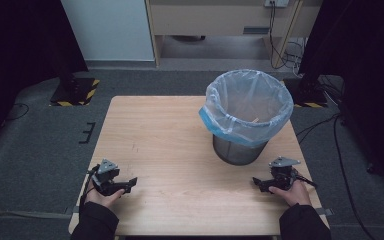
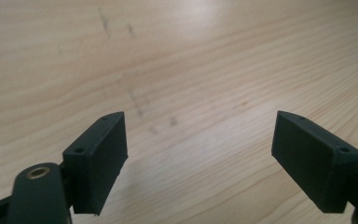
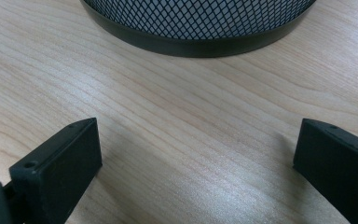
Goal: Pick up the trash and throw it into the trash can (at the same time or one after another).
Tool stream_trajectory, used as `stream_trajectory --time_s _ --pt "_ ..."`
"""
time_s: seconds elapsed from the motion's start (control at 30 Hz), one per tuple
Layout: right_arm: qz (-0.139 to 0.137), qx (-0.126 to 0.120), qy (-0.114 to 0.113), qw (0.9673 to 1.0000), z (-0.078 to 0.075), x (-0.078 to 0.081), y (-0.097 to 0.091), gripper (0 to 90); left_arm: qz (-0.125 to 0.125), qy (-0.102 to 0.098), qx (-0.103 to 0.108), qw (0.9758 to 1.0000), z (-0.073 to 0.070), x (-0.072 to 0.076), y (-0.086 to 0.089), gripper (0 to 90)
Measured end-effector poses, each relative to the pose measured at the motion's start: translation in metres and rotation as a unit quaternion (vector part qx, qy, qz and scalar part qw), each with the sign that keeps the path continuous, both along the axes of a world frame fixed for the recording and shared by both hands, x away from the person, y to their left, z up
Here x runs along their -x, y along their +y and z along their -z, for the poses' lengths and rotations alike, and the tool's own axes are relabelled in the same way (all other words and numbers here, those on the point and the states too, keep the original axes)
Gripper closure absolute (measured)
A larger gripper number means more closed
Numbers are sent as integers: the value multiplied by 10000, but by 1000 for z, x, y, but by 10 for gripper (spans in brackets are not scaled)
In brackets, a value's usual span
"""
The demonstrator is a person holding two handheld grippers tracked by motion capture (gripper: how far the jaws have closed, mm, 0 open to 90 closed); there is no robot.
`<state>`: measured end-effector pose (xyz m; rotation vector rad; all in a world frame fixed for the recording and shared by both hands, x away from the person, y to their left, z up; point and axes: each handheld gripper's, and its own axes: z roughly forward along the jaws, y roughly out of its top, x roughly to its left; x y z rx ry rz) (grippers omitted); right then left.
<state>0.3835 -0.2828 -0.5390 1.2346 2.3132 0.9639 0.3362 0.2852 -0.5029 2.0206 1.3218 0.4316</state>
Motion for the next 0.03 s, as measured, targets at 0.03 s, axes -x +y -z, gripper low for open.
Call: stream_trajectory --time_s 0.03 --pt "3 -1 2 10000 0 0 0 11 2 41 -69 10000 1 -1 1 175"
